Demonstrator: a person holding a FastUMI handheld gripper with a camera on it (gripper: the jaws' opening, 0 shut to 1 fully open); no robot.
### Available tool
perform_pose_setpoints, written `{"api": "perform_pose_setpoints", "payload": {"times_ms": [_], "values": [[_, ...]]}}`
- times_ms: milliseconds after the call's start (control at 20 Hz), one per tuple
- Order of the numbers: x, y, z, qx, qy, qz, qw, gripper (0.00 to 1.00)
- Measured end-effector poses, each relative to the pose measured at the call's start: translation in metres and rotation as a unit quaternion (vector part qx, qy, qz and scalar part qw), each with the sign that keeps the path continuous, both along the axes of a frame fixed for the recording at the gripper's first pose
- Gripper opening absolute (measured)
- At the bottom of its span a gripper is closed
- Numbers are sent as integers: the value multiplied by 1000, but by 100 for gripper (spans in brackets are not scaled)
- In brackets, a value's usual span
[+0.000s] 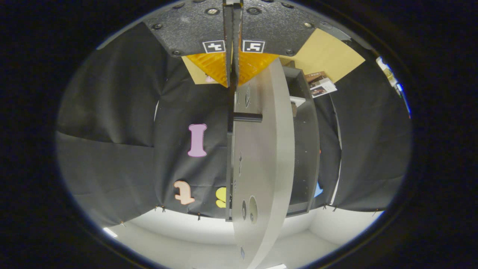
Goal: Open the shoe cabinet door, grab the shoes and put them into the shoe cabinet, then close the shoe cabinet door.
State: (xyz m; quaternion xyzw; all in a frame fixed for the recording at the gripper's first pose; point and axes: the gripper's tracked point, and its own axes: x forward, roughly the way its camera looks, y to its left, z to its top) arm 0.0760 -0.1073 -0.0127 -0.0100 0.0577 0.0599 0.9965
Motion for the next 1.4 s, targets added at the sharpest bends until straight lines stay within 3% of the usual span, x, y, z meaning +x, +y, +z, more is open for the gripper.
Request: {"api": "perform_pose_setpoints", "payload": {"times_ms": [400,650,750,800,850,950,1150,1400], "values": [[9,-32,0,24,2,23,999,4],[0,-39,0,35,-7,3,999,5],[-12,-48,-1,30,-12,-16,999,14],[-21,-53,-2,23,-15,-25,999,28],[-31,-56,-2,16,-19,-34,999,33],[-55,-53,-6,23,-33,-56,998,56],[-85,-15,-60,10,-20,-59,998,100],[-87,64,-137,12,21,-35,999,100]]}}
